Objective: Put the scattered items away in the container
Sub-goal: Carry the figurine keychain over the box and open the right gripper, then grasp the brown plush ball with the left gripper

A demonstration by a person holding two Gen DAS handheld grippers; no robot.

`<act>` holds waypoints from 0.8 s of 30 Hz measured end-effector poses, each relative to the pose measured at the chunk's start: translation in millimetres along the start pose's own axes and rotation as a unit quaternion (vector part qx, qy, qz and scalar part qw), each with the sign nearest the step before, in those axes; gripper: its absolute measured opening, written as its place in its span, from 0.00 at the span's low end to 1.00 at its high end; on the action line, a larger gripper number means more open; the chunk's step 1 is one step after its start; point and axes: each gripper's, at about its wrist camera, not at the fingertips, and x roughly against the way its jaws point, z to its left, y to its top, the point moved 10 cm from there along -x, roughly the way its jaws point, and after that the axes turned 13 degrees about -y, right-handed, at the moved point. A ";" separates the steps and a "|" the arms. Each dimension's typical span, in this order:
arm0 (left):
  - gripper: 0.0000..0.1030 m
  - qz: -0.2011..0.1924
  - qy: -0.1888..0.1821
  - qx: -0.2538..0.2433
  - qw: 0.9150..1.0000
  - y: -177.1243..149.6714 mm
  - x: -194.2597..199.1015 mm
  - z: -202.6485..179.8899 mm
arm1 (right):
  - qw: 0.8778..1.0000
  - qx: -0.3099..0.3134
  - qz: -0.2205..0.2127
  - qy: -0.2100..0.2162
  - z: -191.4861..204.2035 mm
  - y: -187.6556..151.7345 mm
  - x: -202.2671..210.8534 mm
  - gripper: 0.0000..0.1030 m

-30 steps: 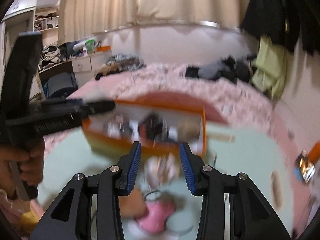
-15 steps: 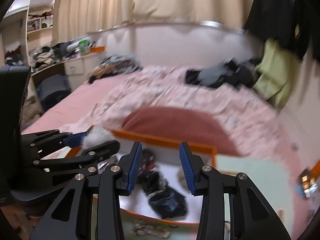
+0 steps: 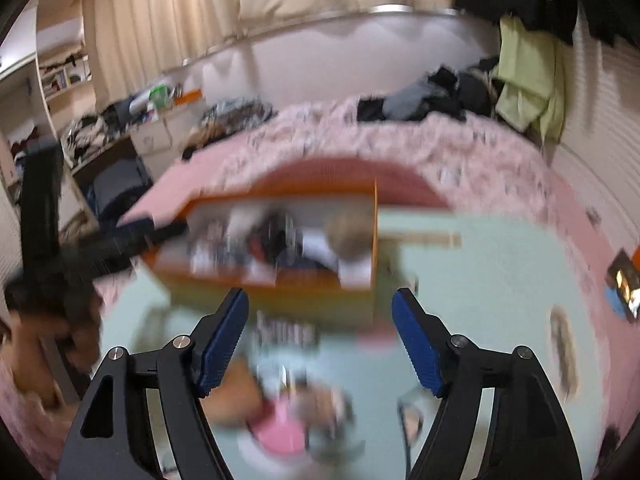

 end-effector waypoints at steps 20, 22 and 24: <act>0.90 0.052 -0.055 -0.050 0.996 -71.8 -7.1 -52.1 | 0.997 0.027 -0.077 0.000 31.1 83.6 4.8 0.46; 0.90 0.052 -0.056 -0.056 0.995 -73.0 -6.5 -54.7 | 0.998 0.044 -0.030 -0.044 33.1 87.4 -26.9 0.70; 0.90 0.048 -0.054 -0.061 0.995 -72.6 -3.8 -55.4 | 0.997 0.023 -0.026 -0.071 22.8 80.5 -35.1 0.70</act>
